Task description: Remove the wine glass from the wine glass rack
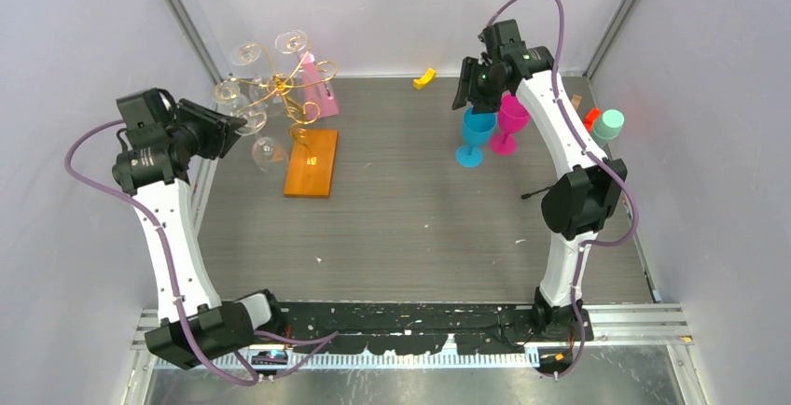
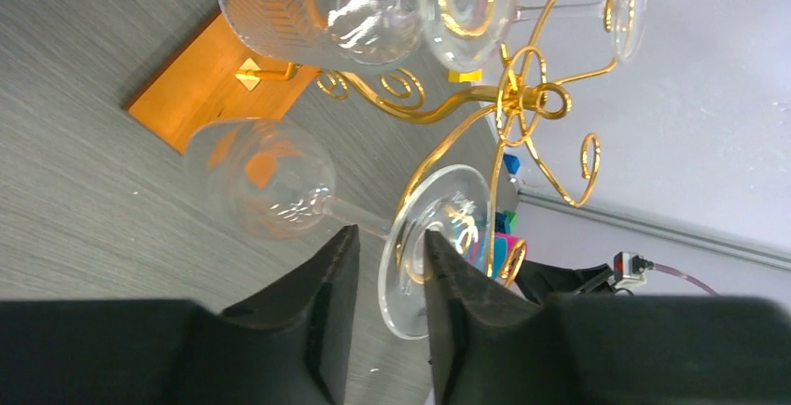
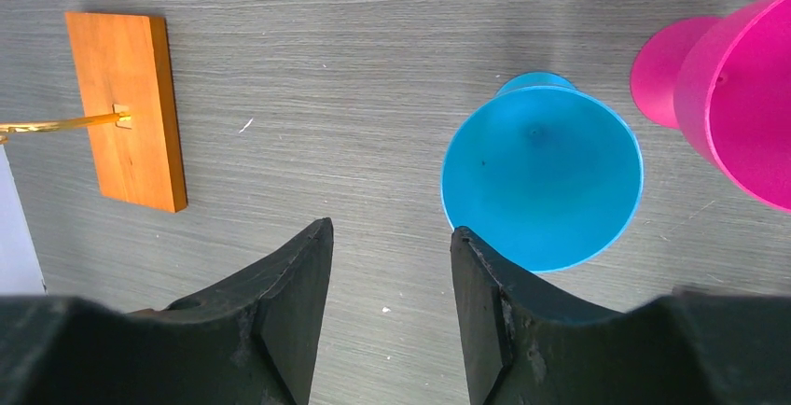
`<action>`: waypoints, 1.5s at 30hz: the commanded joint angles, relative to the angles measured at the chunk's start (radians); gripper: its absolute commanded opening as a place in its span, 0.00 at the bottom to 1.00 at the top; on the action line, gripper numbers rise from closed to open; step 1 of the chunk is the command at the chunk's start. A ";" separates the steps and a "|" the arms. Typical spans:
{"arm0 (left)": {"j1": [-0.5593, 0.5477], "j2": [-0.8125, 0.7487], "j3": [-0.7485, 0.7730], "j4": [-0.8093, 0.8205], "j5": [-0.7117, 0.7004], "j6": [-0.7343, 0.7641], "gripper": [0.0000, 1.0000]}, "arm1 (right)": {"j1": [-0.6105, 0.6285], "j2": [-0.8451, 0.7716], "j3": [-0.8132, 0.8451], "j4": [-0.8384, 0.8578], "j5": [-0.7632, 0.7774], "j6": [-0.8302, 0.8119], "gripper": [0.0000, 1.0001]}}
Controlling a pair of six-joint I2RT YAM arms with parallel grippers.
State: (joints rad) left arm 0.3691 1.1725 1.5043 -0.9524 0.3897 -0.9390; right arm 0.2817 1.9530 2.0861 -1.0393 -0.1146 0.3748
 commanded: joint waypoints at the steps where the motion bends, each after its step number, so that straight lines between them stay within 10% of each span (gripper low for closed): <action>1: 0.010 -0.023 0.018 0.029 0.010 -0.002 0.27 | -0.004 -0.025 -0.007 0.036 -0.013 0.013 0.55; 10: 0.010 -0.019 0.045 0.015 0.020 -0.022 0.00 | -0.004 -0.026 -0.010 0.037 -0.014 0.016 0.54; 33: 0.011 -0.003 0.133 0.037 -0.003 -0.013 0.00 | -0.004 -0.013 0.010 0.038 -0.017 0.025 0.53; 45: 0.010 -0.018 0.001 0.336 0.049 -0.144 0.00 | -0.005 -0.025 0.005 0.040 -0.025 0.015 0.54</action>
State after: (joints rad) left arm 0.3737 1.1698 1.5379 -0.8146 0.3954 -1.0325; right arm 0.2798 1.9530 2.0773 -1.0252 -0.1192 0.3954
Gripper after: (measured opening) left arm 0.073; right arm 0.534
